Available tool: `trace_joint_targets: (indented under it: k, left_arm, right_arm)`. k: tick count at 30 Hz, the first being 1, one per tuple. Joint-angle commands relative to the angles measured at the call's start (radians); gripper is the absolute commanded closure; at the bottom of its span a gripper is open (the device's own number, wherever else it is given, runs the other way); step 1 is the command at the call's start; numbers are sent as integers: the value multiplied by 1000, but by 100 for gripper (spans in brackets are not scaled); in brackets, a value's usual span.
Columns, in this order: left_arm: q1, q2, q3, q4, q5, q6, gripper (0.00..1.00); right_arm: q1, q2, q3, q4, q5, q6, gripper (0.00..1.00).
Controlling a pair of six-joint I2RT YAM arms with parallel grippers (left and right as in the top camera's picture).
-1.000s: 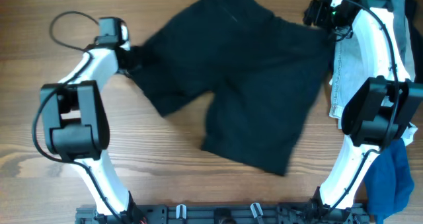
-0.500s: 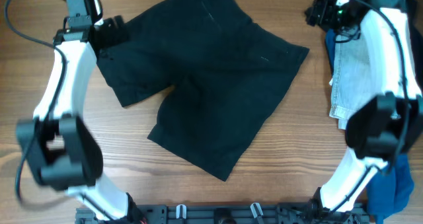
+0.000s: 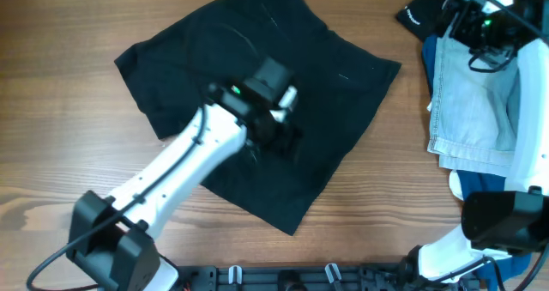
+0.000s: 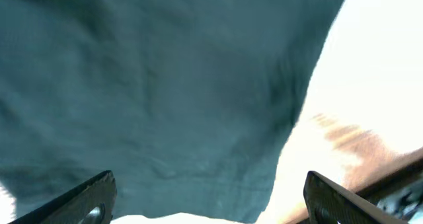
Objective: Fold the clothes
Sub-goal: 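Grasp the bottom of the shorts with the left gripper and lift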
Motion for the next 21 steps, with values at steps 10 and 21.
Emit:
trace_joint_targets:
  k: [10,21]
  left_arm:
    - [-318,11,-285,116,117,24,7]
    - [-309,141,-384,248,48,-142,39]
  right_arm:
    - [-6,22,2,30,-5,5,0]
    - [-6,22,2,31,-5,5,0]
